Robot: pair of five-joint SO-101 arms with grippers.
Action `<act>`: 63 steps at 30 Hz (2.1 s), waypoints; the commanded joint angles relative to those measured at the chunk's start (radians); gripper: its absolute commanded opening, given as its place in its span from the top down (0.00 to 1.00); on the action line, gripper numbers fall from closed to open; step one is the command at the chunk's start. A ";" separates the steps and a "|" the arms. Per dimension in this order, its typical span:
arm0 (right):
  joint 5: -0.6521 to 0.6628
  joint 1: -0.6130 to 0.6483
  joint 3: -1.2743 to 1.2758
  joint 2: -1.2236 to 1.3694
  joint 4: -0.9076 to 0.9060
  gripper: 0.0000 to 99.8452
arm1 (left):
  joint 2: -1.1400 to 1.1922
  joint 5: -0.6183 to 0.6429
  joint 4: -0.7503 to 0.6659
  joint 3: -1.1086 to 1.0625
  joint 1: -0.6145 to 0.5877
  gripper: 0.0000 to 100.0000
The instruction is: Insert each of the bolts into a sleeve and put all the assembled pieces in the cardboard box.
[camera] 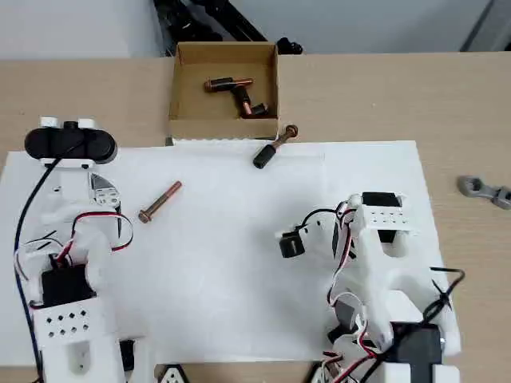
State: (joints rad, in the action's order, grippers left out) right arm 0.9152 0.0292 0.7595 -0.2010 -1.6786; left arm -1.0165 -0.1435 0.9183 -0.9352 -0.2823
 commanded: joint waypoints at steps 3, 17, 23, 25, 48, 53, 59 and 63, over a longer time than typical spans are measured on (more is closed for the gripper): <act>-0.044 0.012 -0.089 0.005 -0.019 0.65 | 0.003 -0.006 0.003 0.051 0.005 0.99; 0.012 0.226 -0.043 0.010 -0.024 0.65 | 0.003 -0.006 0.003 0.044 0.005 0.99; 0.048 0.217 -0.017 0.012 -0.019 0.65 | 0.003 -0.006 0.002 0.044 0.005 0.99; 0.054 0.217 -0.015 0.015 -0.019 0.65 | 0.003 -0.006 0.000 0.044 0.005 0.99; 0.106 0.294 -0.038 0.159 -0.016 0.65 | 0.003 -0.008 -0.002 0.047 0.005 0.99; 0.129 0.234 -0.014 0.160 -0.016 0.72 | 0.003 -0.008 0.002 0.051 0.005 0.99; 0.172 0.113 0.012 0.159 -0.008 0.94 | 0.003 -0.008 0.003 0.051 0.005 0.99; 0.173 -0.012 0.014 0.159 -0.007 0.99 | 0.003 -0.008 0.003 0.051 0.005 0.99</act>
State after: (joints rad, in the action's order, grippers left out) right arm 1.0764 0.0967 0.7518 -0.0476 -1.6724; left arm -1.0165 -0.1435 0.9183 -0.9337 -0.2823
